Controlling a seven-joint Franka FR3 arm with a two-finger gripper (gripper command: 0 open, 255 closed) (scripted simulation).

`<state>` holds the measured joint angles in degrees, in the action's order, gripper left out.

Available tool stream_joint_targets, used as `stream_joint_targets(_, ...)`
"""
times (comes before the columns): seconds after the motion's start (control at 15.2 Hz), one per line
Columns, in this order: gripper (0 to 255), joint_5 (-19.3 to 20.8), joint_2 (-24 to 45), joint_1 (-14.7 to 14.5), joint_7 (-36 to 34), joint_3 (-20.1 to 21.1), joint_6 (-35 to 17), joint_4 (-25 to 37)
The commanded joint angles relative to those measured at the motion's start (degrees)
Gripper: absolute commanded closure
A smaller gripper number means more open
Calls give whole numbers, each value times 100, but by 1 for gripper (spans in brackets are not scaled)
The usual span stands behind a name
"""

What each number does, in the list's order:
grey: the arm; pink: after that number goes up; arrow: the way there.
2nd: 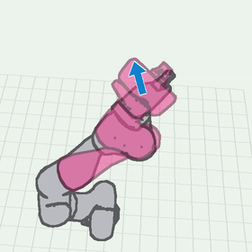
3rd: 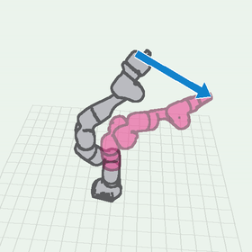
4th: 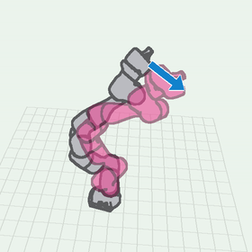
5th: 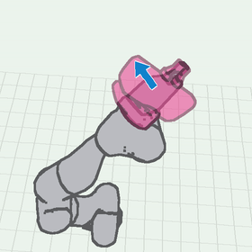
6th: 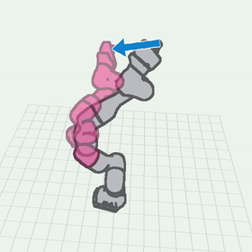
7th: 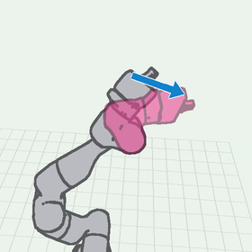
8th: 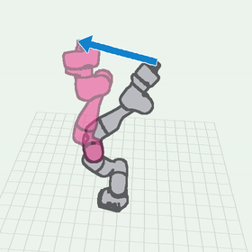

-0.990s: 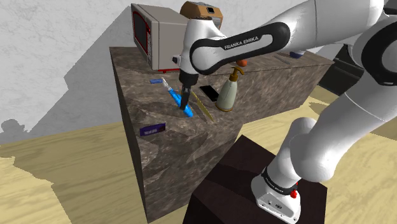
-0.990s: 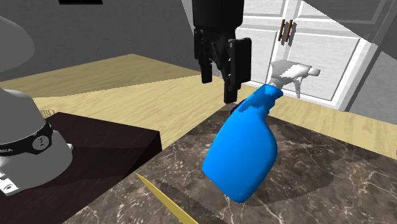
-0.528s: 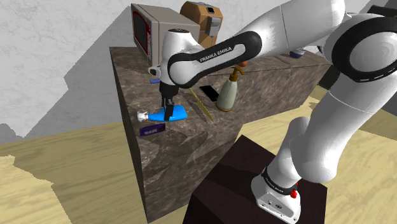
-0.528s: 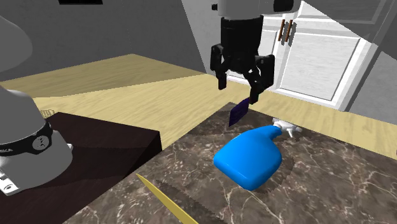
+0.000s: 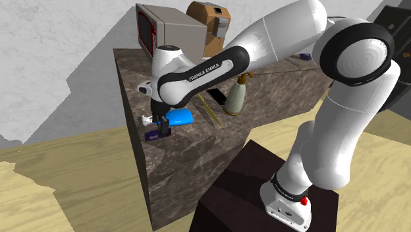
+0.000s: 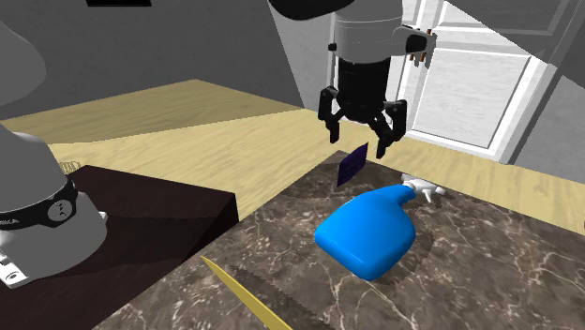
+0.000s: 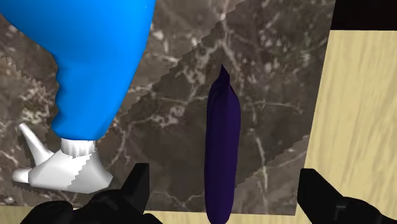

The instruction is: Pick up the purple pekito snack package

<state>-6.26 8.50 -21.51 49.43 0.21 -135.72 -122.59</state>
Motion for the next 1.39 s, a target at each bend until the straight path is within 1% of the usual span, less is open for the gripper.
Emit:
stream_joint_targets(0.0,0,-18,107,2,38,5,-147,-38)
stream_joint_targets(0.2,0,-46,282,3,72,14,-397,-113)
stream_joint_targets(0.33,0,-46,282,3,72,14,-397,-113)
stream_joint_targets(0.4,255,-44,282,-1,65,16,-396,-111)
stream_joint_targets(0.99,255,-46,282,3,72,14,-397,-113)
stream_joint_targets(1.32,255,-7,41,2,25,3,-47,-3)
